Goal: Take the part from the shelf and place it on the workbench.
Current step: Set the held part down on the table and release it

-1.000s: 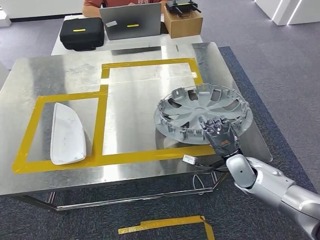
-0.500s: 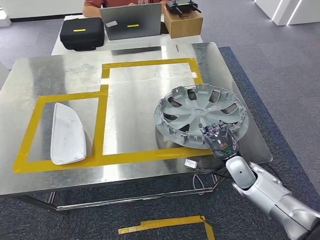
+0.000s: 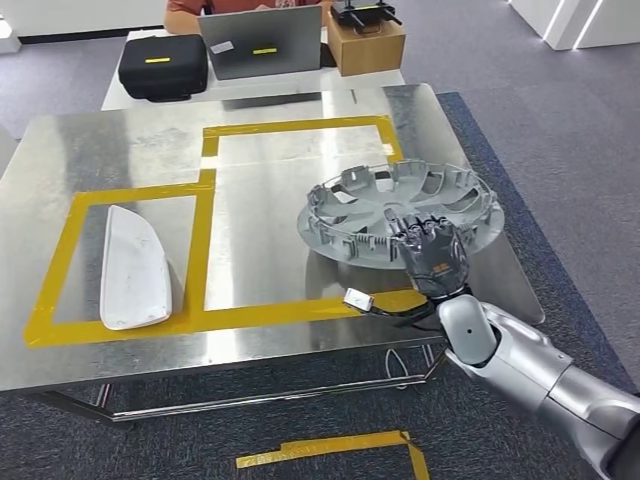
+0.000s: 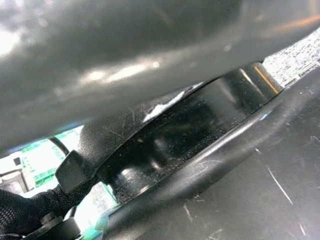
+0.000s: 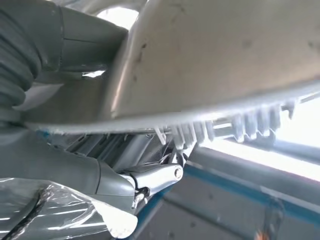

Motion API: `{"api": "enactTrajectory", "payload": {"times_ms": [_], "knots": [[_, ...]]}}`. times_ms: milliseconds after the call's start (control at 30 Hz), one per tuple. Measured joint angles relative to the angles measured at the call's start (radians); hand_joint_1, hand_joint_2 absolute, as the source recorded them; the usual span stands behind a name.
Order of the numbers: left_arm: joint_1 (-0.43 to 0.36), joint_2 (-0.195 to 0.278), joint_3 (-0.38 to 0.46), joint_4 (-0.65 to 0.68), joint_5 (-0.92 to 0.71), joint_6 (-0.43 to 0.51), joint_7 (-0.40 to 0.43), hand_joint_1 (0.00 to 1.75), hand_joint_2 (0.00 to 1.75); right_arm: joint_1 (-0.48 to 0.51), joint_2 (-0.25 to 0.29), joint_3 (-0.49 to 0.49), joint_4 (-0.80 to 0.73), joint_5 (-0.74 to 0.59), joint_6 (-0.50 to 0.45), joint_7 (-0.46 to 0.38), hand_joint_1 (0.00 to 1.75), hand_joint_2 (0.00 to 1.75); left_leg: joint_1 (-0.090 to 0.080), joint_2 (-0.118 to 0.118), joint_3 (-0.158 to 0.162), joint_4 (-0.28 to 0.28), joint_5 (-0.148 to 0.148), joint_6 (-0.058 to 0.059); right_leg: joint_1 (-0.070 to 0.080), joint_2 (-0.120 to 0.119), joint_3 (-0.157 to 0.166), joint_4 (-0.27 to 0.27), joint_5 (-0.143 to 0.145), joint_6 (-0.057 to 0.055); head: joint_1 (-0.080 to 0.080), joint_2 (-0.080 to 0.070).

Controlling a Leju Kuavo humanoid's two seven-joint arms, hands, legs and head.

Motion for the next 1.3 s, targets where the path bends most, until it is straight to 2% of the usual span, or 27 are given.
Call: {"api": "enactTrajectory", "payload": {"times_ms": [167,367,800,1300], "knots": [[0.000,0.000,0.000,0.000,-0.003,0.000,0.003,0.00,0.00,-0.106,-0.014,0.133,-0.068,0.000,0.000,0.025,1.75,1.75,0.000,0.000,0.000,0.000,0.000,0.000,0.000,-0.001,0.000,0.000,0.000,0.000,0.000,0.000],[0.000,-0.001,0.000,0.000,-0.003,0.000,0.005,0.00,0.00,-0.144,-0.017,0.198,-0.100,0.000,0.000,0.025,1.75,1.75,0.000,0.000,-0.001,0.000,0.000,0.000,0.000,-0.001,0.000,0.000,0.000,0.000,0.000,0.000],[0.000,-0.001,-0.001,0.000,-0.010,-0.001,0.006,0.00,0.00,-0.164,-0.020,0.264,-0.109,0.000,0.000,0.026,1.75,1.75,0.000,0.000,-0.001,0.001,0.000,0.000,0.000,-0.001,0.000,0.000,0.000,0.000,0.000,0.000],[0.000,-0.001,-0.006,0.000,-0.015,0.000,0.006,0.00,0.00,-0.121,-0.035,0.270,-0.101,-0.001,0.000,0.028,1.75,1.75,0.000,0.000,-0.001,0.001,0.000,0.000,0.000,-0.001,0.000,0.000,0.000,0.000,0.000,0.000]]}}
